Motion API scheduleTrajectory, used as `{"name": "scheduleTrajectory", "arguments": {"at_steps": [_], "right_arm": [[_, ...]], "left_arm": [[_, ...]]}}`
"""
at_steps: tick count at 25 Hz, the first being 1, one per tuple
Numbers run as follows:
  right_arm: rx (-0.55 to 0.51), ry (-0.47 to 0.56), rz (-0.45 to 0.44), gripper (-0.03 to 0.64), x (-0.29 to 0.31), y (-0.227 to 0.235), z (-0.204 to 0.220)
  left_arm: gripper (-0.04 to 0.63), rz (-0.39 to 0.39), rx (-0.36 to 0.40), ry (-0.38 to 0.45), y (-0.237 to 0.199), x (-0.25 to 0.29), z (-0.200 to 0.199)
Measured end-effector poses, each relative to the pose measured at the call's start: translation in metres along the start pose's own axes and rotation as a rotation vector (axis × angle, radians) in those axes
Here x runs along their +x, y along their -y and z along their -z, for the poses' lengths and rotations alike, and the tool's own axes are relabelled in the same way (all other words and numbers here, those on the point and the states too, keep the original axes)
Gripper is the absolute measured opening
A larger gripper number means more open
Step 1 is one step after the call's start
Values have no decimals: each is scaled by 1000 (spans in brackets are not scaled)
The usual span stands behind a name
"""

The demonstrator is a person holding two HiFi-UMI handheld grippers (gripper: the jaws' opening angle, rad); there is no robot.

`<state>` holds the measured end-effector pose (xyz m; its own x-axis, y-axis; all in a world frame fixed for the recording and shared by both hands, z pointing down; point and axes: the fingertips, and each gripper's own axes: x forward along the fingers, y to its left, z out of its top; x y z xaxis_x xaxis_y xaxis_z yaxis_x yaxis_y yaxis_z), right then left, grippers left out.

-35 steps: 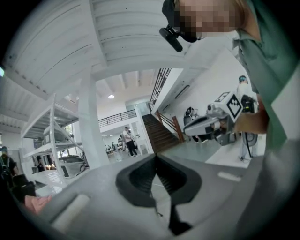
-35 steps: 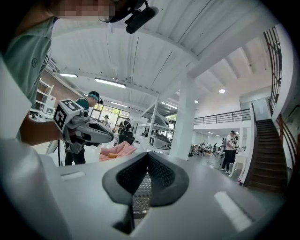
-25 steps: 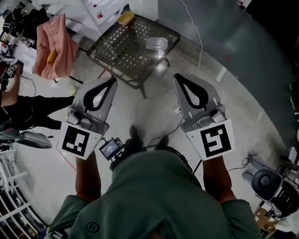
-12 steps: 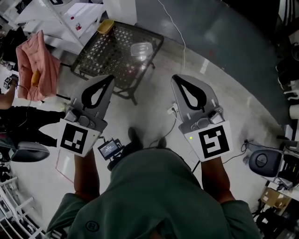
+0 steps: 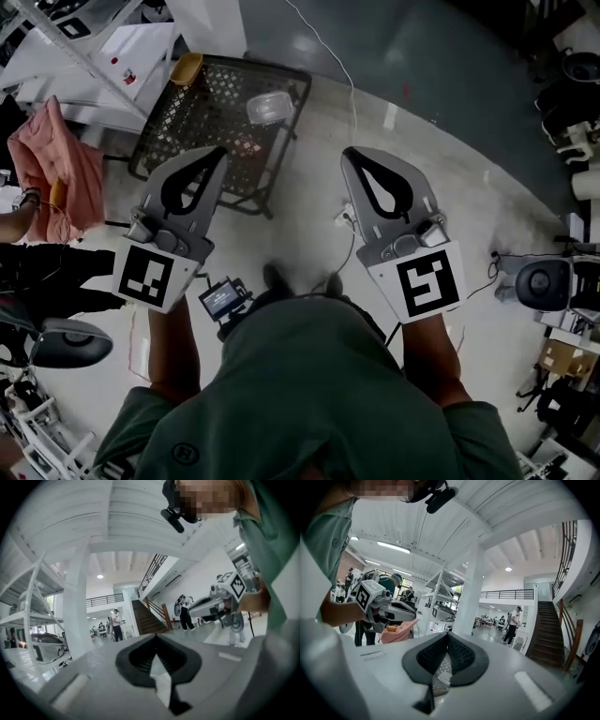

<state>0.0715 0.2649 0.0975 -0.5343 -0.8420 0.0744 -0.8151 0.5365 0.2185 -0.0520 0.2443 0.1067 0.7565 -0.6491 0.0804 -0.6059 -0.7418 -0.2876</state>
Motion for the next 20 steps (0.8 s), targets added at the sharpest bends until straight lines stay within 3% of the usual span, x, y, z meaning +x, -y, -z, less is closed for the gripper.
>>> {"name": "scheduleTrajectory", "arguments": {"at_steps": [12,20], "right_arm": [[-24,-44,97,6,53,-6,-12],[-16,-59,44,6,82,12,3]], "left_arm": [[2,67,-24,48,-64,5,22],[2,20,-35,13,-83,22,40]]}}
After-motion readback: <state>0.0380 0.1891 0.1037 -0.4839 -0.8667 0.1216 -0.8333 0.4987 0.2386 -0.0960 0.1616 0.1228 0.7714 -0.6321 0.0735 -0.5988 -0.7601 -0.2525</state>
